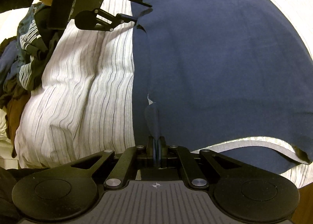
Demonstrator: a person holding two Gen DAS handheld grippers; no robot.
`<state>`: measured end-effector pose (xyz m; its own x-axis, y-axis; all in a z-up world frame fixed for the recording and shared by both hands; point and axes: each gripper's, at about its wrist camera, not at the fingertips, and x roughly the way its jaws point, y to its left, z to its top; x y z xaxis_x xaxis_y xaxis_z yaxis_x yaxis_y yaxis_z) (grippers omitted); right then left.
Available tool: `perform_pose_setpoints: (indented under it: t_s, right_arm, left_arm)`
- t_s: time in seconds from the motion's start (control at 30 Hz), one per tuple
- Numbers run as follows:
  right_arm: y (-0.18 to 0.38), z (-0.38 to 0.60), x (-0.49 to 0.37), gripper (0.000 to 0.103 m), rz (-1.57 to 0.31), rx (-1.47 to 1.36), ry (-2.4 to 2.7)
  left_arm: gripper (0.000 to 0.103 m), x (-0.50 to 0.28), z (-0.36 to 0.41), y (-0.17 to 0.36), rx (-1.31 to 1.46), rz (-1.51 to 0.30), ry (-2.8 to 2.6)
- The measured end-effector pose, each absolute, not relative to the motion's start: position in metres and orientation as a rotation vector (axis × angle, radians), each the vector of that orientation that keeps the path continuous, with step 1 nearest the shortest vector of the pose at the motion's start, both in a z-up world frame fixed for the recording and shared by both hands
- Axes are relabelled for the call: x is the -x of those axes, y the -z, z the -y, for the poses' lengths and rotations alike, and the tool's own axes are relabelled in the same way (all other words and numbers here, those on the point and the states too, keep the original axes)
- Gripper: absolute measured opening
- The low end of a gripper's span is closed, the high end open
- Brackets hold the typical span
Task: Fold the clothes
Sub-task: 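Lift the gripped side edge and fold it over toward the sweatshirt middle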
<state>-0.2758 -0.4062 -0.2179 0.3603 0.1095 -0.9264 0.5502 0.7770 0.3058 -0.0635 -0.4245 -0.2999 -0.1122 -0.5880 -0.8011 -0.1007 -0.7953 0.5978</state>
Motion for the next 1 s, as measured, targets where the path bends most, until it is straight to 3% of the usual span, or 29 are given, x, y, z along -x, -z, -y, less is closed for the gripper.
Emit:
perform_pose_setpoints:
  t_s: [0.07,0.1,0.17,0.43,1.0]
  right_arm:
    - [0.217,0.406,0.275,0.001,-1.188,-0.657,0.319]
    - [0.216,0.405,0.274,0.001,-1.189,-0.656,0.319]
    - [0.211,0.405,0.274,0.001,-1.189,-0.65,0.317]
    - [0.2,0.39,0.262,0.001,-1.197,-0.596,0.274]
    - [0.23,0.374,0.255,0.001,-1.236,-0.594,0.339]
  left_arm:
    - [0.028,0.064,0.428,0.302,-1.816,0.763,1.991]
    - [0.013,0.064,0.431,0.303,-1.817,0.761,2.003]
    - [0.003,0.066,0.428,0.299,-1.832,0.738,2.022]
    - [0.001,0.057,0.408,0.26,-1.722,0.72,2.009]
    - [0.001,0.057,0.405,0.293,-1.754,0.634,1.976]
